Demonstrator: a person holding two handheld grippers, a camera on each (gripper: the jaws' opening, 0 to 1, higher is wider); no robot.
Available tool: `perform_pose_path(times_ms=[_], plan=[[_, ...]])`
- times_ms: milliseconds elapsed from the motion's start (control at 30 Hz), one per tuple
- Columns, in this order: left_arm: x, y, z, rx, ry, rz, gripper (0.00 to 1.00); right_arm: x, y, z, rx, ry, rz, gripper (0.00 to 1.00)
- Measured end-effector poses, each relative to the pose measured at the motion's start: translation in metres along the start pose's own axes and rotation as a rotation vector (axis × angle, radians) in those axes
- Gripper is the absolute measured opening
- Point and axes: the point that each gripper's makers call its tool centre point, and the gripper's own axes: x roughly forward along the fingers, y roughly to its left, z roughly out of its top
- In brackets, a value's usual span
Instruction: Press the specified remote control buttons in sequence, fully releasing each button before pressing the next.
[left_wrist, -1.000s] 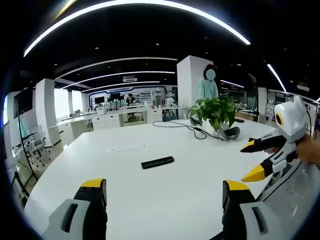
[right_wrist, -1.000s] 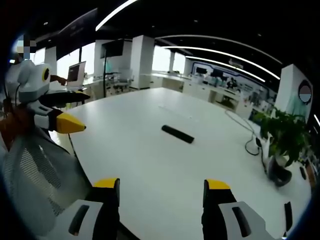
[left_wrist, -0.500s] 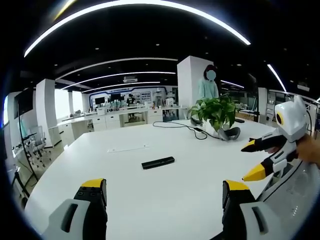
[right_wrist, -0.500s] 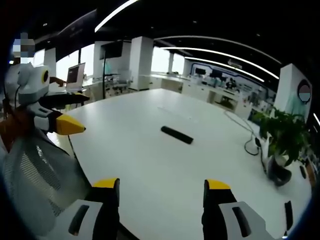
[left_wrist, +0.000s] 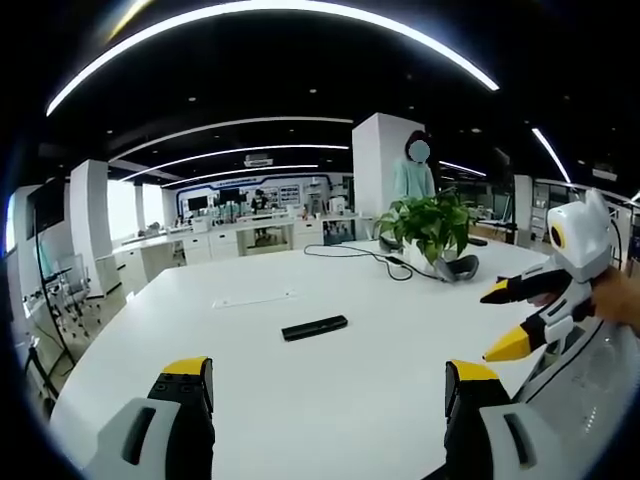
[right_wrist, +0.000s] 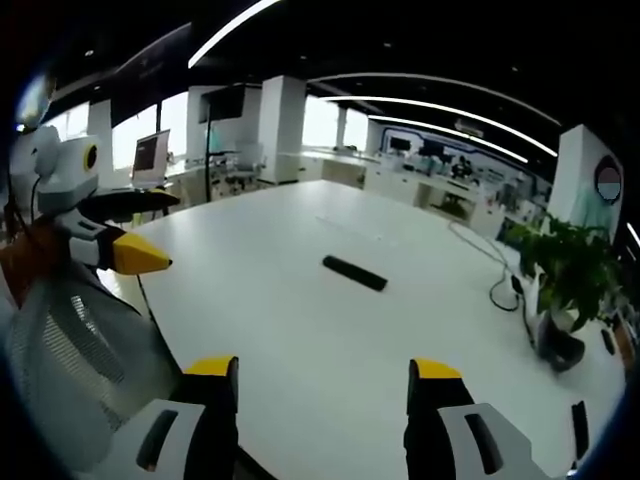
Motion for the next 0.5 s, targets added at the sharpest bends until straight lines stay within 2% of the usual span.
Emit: perform_pose_path(times_ms=[267, 333, 400, 500], plan=[[0.002, 0.003, 0.006, -0.004, 0.002, -0.005, 1.00, -0.002, -0.006, 0.009, 0.037, -0.037, -0.004, 0.68], [0.001, 0.005, 0.013, -0.007, -0.005, -0.014, 1.00, -0.004, -0.008, 0.012, 0.037, -0.044, -0.006, 0.67], [0.003, 0.012, 0.025, 0.025, -0.023, -0.016, 1.00, -0.005, -0.009, 0.018, 0.033, -0.057, 0.002, 0.68], [0.009, 0.024, 0.041, 0.043, -0.053, -0.014, 1.00, -0.003, -0.023, 0.031, -0.019, -0.074, -0.016, 0.67]])
